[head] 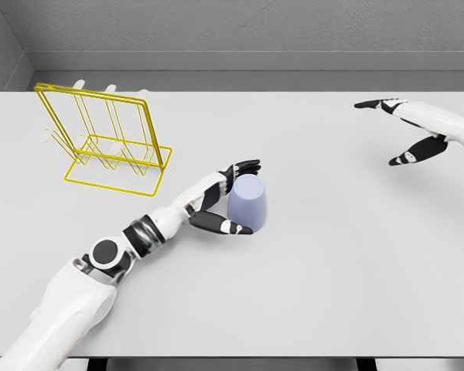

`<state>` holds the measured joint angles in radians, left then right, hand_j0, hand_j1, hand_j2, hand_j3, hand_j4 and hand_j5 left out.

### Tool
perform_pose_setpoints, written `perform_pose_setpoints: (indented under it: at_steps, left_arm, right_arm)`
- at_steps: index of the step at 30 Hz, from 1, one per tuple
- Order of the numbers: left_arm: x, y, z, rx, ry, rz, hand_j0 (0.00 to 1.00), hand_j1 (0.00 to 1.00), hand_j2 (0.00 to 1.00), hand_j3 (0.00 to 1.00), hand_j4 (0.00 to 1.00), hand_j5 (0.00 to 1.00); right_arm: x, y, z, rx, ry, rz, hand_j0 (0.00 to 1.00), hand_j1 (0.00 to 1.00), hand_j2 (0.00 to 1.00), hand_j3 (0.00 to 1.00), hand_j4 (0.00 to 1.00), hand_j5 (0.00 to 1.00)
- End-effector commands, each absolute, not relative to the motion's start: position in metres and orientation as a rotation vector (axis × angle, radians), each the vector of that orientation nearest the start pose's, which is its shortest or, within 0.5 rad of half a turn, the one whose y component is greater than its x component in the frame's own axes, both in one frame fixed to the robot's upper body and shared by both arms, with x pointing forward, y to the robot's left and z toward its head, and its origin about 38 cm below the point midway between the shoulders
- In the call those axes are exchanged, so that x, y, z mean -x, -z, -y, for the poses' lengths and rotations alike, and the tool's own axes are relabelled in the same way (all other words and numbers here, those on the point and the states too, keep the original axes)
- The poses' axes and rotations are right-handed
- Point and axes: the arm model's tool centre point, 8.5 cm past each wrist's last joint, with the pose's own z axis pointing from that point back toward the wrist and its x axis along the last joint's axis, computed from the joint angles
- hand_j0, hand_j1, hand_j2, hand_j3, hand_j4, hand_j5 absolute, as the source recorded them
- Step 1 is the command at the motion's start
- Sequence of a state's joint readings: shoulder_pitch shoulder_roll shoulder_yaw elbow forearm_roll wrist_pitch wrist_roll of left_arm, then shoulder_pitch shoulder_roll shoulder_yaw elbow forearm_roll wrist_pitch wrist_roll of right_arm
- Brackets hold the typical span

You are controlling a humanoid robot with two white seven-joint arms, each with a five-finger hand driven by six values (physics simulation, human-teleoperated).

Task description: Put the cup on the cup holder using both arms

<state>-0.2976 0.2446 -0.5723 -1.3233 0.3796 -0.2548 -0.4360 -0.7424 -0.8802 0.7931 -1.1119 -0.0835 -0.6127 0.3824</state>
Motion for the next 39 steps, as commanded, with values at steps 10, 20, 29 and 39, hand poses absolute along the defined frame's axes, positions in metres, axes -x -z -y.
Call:
perform_pose_setpoints:
  at_steps: [10,20,29,39]
  left_arm:
    - [-0.388,-0.07,-0.123,0.686,0.757,1.568,0.53,0.53,0.53,0.53,0.53,0.53]
    - [-0.388,-0.074,-0.121,0.691,0.761,1.579,0.42,0.42,0.42,0.42,0.42,0.42]
    - [-0.372,-0.112,-0.129,0.722,0.813,1.673,0.4,0.4,0.4,0.4,0.4,0.4]
    - [-0.351,-0.149,-0.19,0.691,0.822,1.728,0.4,0.4,0.4,0.4,0.4,0.4]
  right_arm:
    - [-0.464,-0.206,0.383,0.239,-1.517,1.54,1.0,1.0,1.0,1.0,1.0,1.0]
    - [-0.464,-0.207,0.382,0.239,-1.518,1.542,1.0,1.0,1.0,1.0,1.0,1.0]
    - [-0.464,-0.208,0.383,0.242,-1.516,1.543,1.0,1.0,1.0,1.0,1.0,1.0]
    - [-0.464,-0.209,0.384,0.246,-1.516,1.542,1.0,1.0,1.0,1.0,1.0,1.0]
